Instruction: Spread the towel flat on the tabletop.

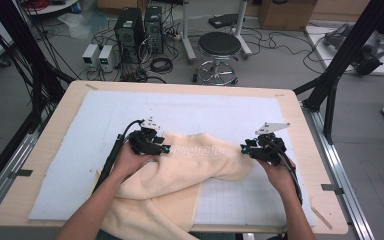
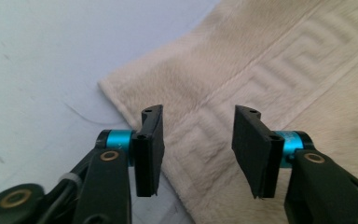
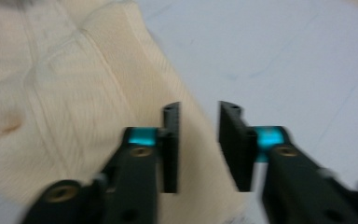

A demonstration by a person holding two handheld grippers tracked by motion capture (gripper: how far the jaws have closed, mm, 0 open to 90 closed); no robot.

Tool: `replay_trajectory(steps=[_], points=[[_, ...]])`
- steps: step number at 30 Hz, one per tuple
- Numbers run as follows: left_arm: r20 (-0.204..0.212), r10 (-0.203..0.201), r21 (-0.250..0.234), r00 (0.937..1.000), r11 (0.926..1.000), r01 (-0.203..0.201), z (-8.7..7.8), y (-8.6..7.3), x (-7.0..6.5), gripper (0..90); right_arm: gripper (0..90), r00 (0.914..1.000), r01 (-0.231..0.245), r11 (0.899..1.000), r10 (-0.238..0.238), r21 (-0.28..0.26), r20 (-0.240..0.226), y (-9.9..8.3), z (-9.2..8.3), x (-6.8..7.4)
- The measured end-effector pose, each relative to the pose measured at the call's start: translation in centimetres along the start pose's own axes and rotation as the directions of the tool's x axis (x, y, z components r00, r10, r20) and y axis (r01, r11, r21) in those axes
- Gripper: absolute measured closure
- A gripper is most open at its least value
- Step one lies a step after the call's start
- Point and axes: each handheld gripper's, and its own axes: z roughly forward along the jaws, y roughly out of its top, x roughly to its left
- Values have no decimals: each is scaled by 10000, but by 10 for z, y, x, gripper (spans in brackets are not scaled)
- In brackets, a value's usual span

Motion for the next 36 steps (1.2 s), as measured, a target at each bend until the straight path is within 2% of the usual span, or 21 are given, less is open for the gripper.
replay_trajectory(steps=[1, 3, 4, 6, 7, 9, 10, 11, 12, 14, 17, 20, 22, 24, 27, 30, 32, 33, 34, 35, 36], points=[[-234, 112, 39, 9997, 9999, -111, 0, 0, -1, 553, 570, 9997, 64, 9997, -58, 244, -250, -4, 4, 0], [-612, 491, 137, 9969, 9987, -483, 0, 1, -4, 635, 501, 9995, 75, 9982, -56, 600, -309, -11, 10, 3], [-591, 366, 113, 9976, 9993, -360, 1, 1, -4, 658, 488, 9989, -103, 9969, 138, 777, -447, -14, 13, 4], [-672, 406, 154, 9969, 9991, -396, 0, 1, -5, 735, 473, 9963, -264, 9925, 360, 1197, -786, -22, 21, 4], [-478, 281, 161, 9985, 9995, -273, 1, 1, -5, 797, 510, 9978, -200, 9956, 256, 919, -610, -25, 21, 6], [-353, 61, 144, 9994, 9999, -56, 0, 1, -3, 843, 606, 9995, -84, 9957, 112, 922, -294, -26, 20, 8], [-326, -102, 148, 9994, 9998, 107, 0, 1, -2, 855, 725, 9996, -28, 9958, 52, 910, -270, -25, 20, 8], [-322, -146, 169, 9994, 9997, 152, -1, 1, -1, 874, 796, 9991, 155, 9956, -118, 926, -401, -24, 21, 9], [-304, -304, 121, 9991, 9995, 308, -1, 0, 0, 877, 822, 9989, 303, 9947, -265, 984, -399, -22, 21, 11], [-385, -313, 242, 9988, 9992, 323, -3, 0, 0, 879, 835, 9986, 387, 9932, -346, 1098, -395, -19, 22, 11], [-546, -65, 405, 9985, 9991, 88, -9, 0, 0, 880, 840, 9983, 521, 9963, -501, 687, -306, -8, 18, 14], [-663, -318, -56, 9973, 9995, 315, -23, 0, 7, 880, 840, 9966, 820, 9960, -818, 359, -82, 8, 14, 15], [-791, -503, -309, 9956, 9984, 480, -33, -2, 13, 880, 837, 9965, 836, 9964, -837, 128, 27, 18, 15, 13], [-888, -649, -276, 9939, 9977, 627, -41, -8, 19, 881, 791, 9973, 725, 9974, -725, 45, -106, 25, 23, 10], [-1058, -775, -132, 9914, 9970, 765, -51, -22, 28, 880, 651, 9977, 662, 9975, -657, 250, -190, 28, 38, 8], [-926, -1136, -77, 9892, 9935, 1134, -55, -36, 36, 879, 592, 9962, 430, 9991, -426, 46, -754, 29, 37, 10], [-834, -1217, -171, 9891, 9925, 1207, -56, -38, 36, 873, 538, 9912, 548, 9976, -492, 421, -1232, 28, 40, 14], [-771, -1177, -210, 9901, 9930, 1164, -56, -38, 35, 850, 505, 9891, 734, 9948, -635, 712, -1325, 26, 44, 16], [-471, -1196, -323, 9917, 9925, 1181, -56, -37, 33, 770, 475, 9890, 939, 9904, -811, 1017, -1238, 25, 47, 17], [-124, -1164, -413, 9931, 9924, 1158, -56, -36, 32, 699, 461, 9892, 975, 9880, -830, 1195, -1206, 23, 50, 18], [7, -1041, -372, 9946, 9939, 1040, -56, -35, 29, 653, 446, 9887, 918, 9884, -760, 1212, -1290, 21, 52, 17]])
